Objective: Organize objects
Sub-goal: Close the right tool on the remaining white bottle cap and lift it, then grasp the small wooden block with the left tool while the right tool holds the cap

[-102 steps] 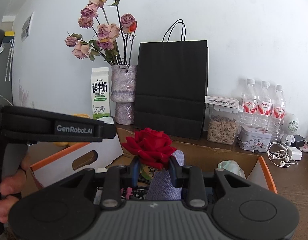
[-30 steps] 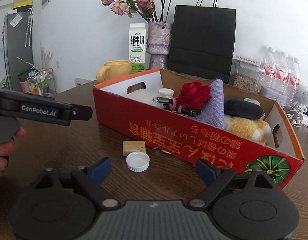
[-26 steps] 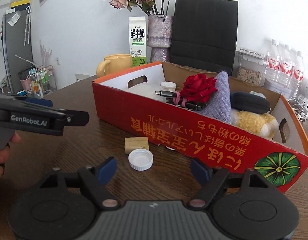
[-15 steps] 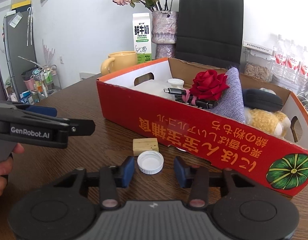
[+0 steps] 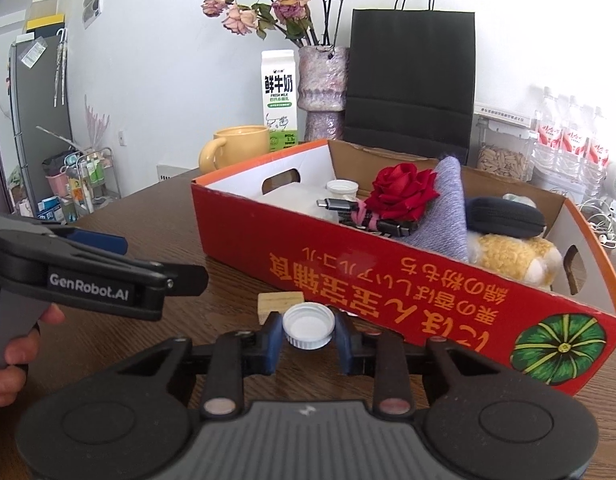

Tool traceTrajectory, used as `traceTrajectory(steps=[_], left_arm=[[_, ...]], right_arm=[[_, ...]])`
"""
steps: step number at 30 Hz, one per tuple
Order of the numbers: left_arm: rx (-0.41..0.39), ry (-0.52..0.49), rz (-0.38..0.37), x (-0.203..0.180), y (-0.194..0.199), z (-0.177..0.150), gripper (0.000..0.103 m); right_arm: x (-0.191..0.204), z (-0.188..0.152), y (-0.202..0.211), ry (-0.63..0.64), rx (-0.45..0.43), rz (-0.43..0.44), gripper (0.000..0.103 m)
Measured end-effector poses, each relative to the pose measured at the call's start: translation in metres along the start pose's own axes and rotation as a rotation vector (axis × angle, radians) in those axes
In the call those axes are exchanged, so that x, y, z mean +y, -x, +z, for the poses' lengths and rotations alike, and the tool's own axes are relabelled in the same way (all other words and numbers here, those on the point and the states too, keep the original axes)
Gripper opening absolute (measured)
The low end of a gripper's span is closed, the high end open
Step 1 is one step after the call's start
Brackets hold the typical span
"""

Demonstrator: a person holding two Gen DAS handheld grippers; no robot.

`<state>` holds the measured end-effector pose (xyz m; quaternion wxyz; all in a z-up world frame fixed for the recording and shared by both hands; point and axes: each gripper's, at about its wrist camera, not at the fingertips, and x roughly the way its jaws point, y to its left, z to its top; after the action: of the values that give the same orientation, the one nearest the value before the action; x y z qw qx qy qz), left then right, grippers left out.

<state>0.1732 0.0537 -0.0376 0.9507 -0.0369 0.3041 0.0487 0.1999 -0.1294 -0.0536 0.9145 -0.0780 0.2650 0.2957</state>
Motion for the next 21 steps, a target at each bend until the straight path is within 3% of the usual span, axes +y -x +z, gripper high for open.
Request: traceTrajectory(steps=[21], left_arm=[[0.044,-0.079,-0.044,-0.065,-0.027,0.007,0.103]], right_arm=[[-0.044,-0.016,0.038,-0.066,-0.086,-0.094,0.027]])
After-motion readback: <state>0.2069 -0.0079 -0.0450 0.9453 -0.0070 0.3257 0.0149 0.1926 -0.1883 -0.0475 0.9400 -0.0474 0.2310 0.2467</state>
